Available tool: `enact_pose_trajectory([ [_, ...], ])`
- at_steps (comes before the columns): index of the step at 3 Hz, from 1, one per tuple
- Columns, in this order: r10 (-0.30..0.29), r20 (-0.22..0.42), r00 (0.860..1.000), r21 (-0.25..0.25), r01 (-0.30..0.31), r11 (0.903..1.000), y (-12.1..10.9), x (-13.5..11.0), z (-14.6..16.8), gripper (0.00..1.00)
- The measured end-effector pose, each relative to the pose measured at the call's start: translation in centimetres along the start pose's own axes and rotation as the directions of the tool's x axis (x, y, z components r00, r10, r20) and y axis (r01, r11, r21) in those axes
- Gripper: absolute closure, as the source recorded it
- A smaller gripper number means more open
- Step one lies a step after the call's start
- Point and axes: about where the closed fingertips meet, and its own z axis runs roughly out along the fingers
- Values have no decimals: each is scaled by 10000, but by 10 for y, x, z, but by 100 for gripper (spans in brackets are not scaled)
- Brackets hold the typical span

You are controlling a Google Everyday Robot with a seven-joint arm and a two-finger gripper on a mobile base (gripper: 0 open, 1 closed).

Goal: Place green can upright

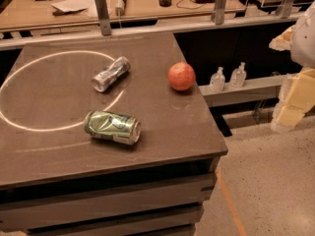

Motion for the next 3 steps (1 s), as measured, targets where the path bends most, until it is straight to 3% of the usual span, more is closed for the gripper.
enact_pose_trajectory([
  [1,-39,22,10000,16,39,10000,0,-1,-1,0],
  [2,-654,384,9971,-500,673,9965,8,-31,15,0],
  [3,-1484,835,9854,-1209,1578,9800,17,-79,39,0],
])
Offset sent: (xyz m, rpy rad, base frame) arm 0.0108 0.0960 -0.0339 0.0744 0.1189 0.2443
